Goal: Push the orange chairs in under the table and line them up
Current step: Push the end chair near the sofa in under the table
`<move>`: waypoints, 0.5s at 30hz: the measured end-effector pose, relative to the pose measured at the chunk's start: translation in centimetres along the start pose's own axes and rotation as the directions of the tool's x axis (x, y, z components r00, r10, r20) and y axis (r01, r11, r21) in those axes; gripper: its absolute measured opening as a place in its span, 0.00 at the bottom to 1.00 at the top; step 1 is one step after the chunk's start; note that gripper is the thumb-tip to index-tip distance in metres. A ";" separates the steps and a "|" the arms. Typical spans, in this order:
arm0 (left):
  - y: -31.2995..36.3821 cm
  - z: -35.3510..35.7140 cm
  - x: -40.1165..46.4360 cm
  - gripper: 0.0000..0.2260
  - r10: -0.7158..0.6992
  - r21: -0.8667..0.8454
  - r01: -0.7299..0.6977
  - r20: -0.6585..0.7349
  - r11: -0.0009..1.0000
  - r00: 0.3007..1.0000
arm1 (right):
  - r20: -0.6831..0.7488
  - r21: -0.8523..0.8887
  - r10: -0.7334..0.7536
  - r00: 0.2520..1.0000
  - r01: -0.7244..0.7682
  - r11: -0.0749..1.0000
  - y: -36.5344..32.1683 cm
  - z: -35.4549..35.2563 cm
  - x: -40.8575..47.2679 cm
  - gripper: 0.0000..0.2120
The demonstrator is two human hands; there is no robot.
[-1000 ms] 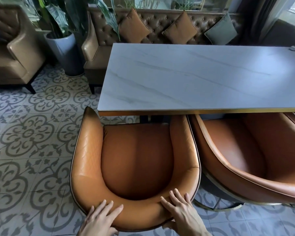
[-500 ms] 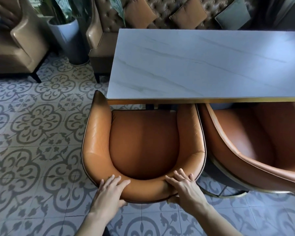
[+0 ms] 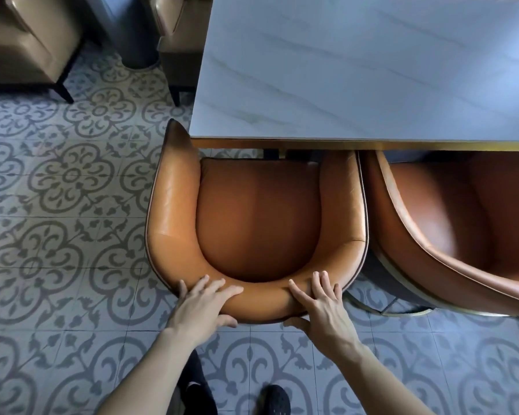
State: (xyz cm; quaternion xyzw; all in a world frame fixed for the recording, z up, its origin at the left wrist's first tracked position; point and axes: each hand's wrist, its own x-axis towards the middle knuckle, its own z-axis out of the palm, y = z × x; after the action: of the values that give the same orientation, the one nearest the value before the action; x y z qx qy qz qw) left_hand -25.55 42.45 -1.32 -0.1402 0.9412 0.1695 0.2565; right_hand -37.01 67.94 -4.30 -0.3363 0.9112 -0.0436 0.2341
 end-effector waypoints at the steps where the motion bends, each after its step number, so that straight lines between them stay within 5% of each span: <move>1: 0.0 0.0 0.1 0.31 0.002 0.007 -0.002 0.000 1.000 1.000 | 0.004 0.005 -0.003 1.000 0.003 1.000 0.1 0.1 0.1 0.39; 15: 0.2 -0.4 0.0 0.31 -0.011 -0.007 0.011 -0.018 1.000 1.000 | 0.017 0.053 0.005 1.000 -0.005 0.999 0.1 -0.3 0.6 0.40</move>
State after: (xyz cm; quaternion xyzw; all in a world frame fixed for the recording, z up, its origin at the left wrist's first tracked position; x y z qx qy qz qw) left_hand -25.82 42.50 -0.97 -0.1478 0.9420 0.1701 0.2486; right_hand -37.65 67.61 -4.35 -0.3280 0.9086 -0.0646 0.2506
